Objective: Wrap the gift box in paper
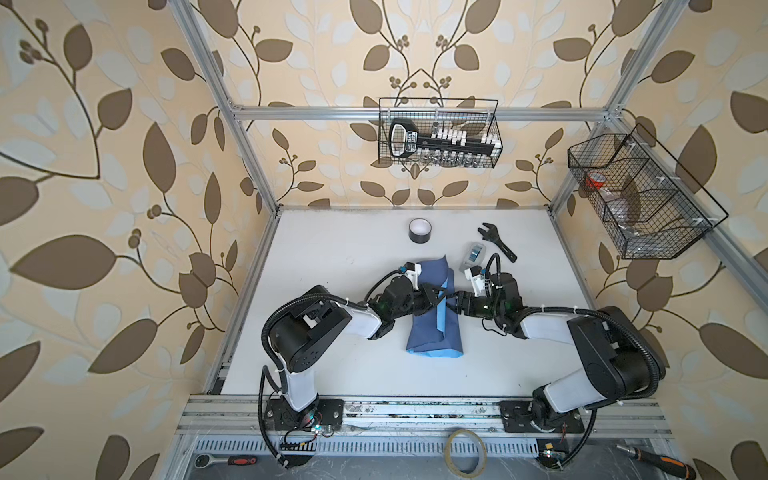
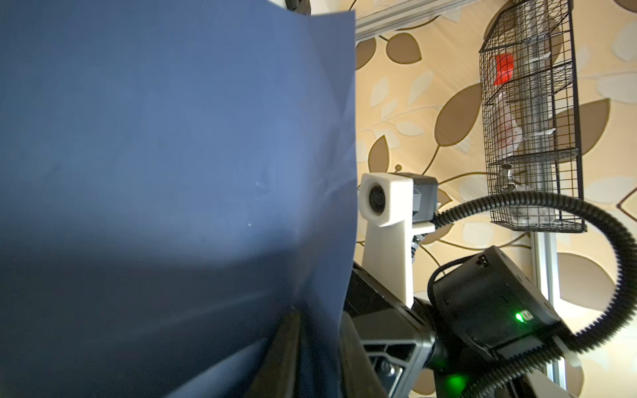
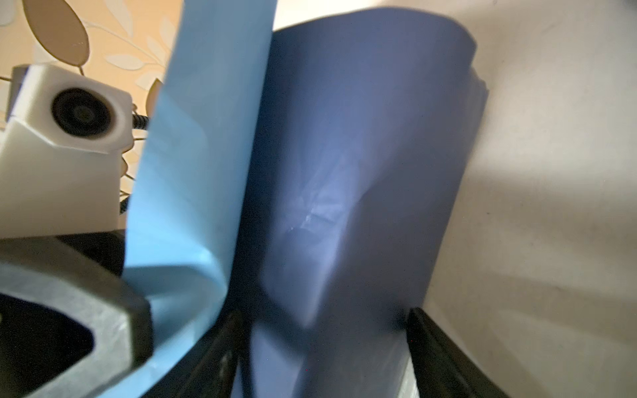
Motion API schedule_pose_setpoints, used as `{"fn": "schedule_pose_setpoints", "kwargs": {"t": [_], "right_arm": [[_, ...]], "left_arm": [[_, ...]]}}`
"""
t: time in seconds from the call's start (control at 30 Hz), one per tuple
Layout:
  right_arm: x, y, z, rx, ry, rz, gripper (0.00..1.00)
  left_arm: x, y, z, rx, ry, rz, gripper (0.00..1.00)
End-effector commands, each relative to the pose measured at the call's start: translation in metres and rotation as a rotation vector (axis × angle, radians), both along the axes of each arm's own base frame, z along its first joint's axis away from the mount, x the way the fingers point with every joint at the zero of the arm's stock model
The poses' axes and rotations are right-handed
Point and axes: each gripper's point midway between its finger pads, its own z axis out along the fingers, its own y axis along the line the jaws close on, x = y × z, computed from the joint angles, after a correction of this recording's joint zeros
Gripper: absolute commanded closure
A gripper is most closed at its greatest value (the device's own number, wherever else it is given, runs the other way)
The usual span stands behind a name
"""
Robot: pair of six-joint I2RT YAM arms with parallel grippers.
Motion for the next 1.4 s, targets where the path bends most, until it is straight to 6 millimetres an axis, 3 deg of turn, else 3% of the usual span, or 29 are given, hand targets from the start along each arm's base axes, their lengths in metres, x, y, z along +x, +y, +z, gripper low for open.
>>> {"fn": "schedule_pose_setpoints", "kwargs": {"t": [0.0, 0.37, 0.63, 0.97, 1.1, 1.37], "right_arm": [[-0.038, -0.019, -0.054, -0.151, 0.202, -0.011, 0.25], [-0.029, -0.025, -0.035, -0.153, 0.168, -0.042, 0.23], [-0.017, -0.031, -0.003, -0.135, 0.105, -0.072, 0.23], [-0.009, -0.077, 0.034, -0.187, 0.001, -0.231, 0.2], [-0.01, -0.064, 0.045, -0.097, -0.017, -0.199, 0.18], [-0.002, -0.024, 0.037, -0.01, 0.018, -0.108, 0.15]], "left_arm": [[-0.02, 0.006, -0.045, 0.111, 0.082, -0.031, 0.71], [-0.023, 0.011, -0.058, 0.144, 0.096, -0.03, 0.57], [-0.024, 0.012, -0.064, 0.154, 0.105, -0.031, 0.51], [-0.023, 0.008, -0.06, 0.15, 0.094, -0.04, 0.42], [-0.023, 0.009, -0.057, 0.156, 0.083, -0.04, 0.4], [-0.022, 0.01, -0.052, 0.161, 0.07, -0.037, 0.39]]}}
